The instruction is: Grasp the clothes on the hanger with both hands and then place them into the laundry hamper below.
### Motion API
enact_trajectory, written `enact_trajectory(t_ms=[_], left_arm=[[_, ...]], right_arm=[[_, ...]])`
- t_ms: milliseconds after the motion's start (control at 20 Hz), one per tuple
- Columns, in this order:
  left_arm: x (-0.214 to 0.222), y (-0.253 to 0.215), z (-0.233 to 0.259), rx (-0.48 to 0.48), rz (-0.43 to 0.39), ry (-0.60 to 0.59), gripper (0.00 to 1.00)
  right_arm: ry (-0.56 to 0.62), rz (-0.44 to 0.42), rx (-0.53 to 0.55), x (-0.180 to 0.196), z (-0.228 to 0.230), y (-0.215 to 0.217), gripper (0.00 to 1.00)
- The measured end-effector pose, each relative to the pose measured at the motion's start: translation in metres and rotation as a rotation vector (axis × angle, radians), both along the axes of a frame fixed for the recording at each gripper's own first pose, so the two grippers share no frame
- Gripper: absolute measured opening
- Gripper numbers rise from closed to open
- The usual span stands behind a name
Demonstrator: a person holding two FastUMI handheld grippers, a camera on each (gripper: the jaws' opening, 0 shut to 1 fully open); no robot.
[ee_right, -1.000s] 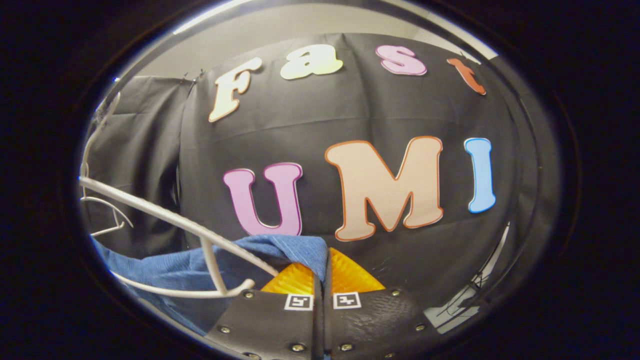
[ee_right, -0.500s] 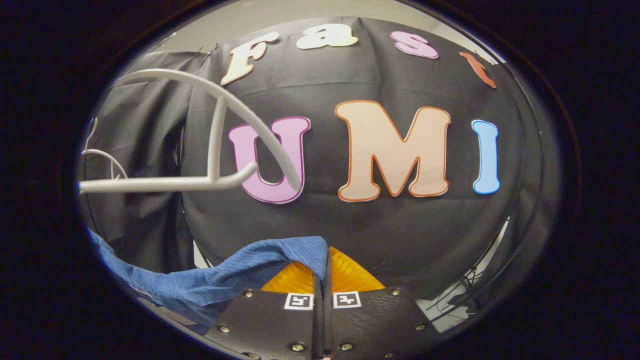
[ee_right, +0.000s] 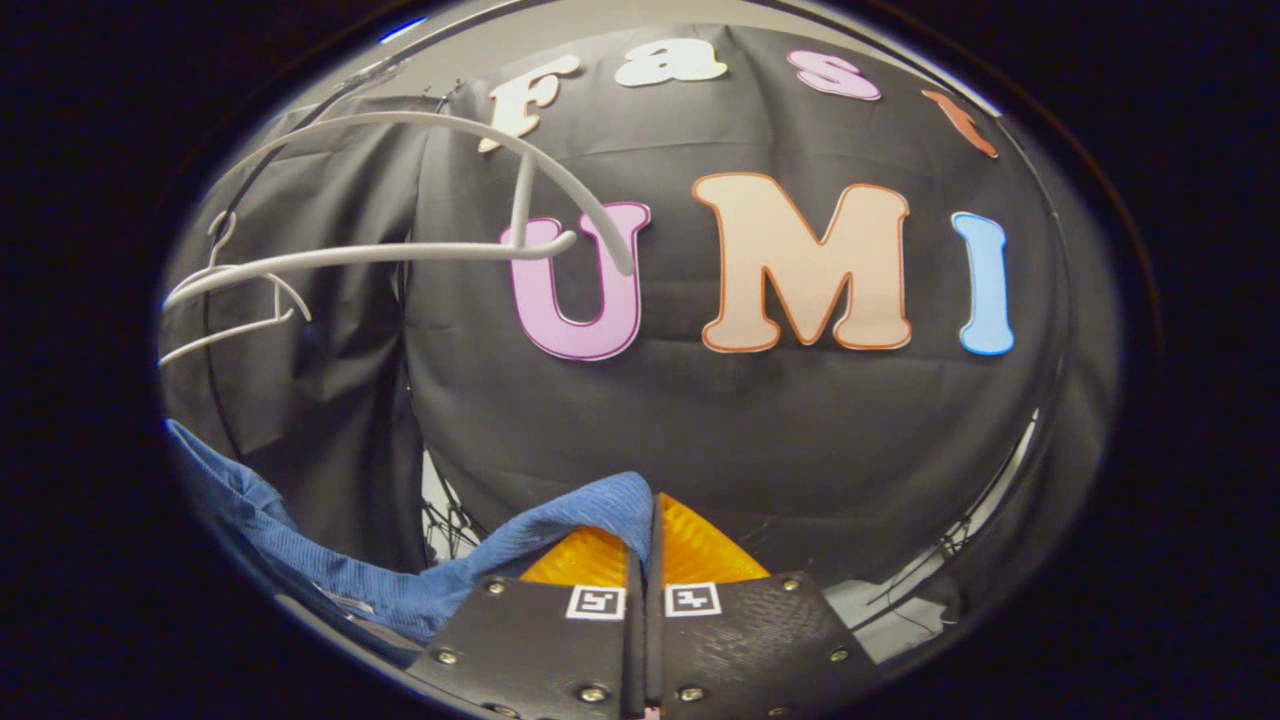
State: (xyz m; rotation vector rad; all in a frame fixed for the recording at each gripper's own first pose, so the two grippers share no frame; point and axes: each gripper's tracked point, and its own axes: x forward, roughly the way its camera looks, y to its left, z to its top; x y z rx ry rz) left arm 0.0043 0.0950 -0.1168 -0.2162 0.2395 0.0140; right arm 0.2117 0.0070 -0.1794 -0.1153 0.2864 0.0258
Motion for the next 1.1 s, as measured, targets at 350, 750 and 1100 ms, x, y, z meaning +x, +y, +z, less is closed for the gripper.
enact_trajectory(t_ms=[350, 750, 1100], left_arm=[[0.011, -0.052, 0.024, -0.008, -0.12, -0.044, 0.03], [0.035, -0.12, 0.049, 0.017, -0.297, -0.094, 0.03], [0.063, -0.173, 0.072, 0.015, -0.437, -0.162, 0.03]], right_arm=[[-0.015, -0.033, 0.06, -0.045, 0.024, -0.003, 0.01], [-0.022, -0.097, 0.112, -0.075, 0.053, -0.013, 0.01], [0.001, -0.057, 0.157, -0.085, 0.061, 0.01, 0.01]])
